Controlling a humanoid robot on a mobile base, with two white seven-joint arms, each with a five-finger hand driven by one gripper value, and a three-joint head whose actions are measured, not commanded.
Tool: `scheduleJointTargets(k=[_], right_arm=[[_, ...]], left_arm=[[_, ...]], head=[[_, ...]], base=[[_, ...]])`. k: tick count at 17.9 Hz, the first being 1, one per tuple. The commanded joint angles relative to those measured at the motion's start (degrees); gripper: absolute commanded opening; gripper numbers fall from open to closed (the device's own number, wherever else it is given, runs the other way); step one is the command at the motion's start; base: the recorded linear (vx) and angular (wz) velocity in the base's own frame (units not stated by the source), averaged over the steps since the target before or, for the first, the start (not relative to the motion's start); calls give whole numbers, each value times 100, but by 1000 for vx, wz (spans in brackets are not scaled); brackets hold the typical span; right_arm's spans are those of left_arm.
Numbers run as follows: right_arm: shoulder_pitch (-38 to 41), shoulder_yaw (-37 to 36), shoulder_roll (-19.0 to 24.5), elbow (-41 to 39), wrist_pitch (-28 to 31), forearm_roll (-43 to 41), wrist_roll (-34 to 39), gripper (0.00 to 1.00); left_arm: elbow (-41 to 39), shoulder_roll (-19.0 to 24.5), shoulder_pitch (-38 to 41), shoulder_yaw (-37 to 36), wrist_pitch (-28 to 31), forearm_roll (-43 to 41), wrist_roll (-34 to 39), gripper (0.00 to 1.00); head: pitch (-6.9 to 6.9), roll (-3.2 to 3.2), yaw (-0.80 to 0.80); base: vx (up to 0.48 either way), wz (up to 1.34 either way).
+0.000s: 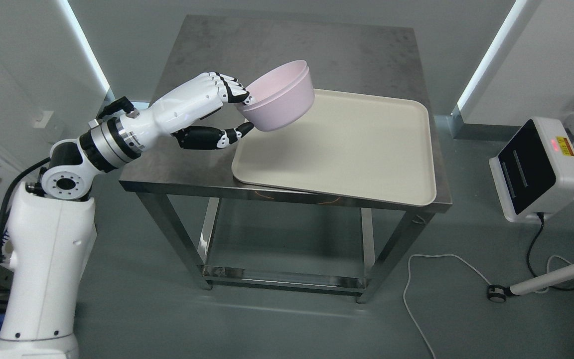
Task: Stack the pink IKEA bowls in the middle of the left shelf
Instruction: 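Lift the stacked bowls off the tray toward the left arm, then hold the bowls in the left hand while turning toward the blue-bin shelf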
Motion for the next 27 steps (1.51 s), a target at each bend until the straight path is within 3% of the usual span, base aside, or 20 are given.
scheduleJointTargets(k=[1, 27], right_arm=[[168, -62, -100, -193, -8, -70, 38, 100], [168, -62, -100, -193, -9, -70, 38, 100]], left_arm=[[-246, 286, 168, 516, 2, 156, -2, 0], [-194, 295, 326, 649, 2, 253, 16, 0]], head=[[0, 0, 0], [0, 0, 0]], base=[[-24, 0], [-89, 95]])
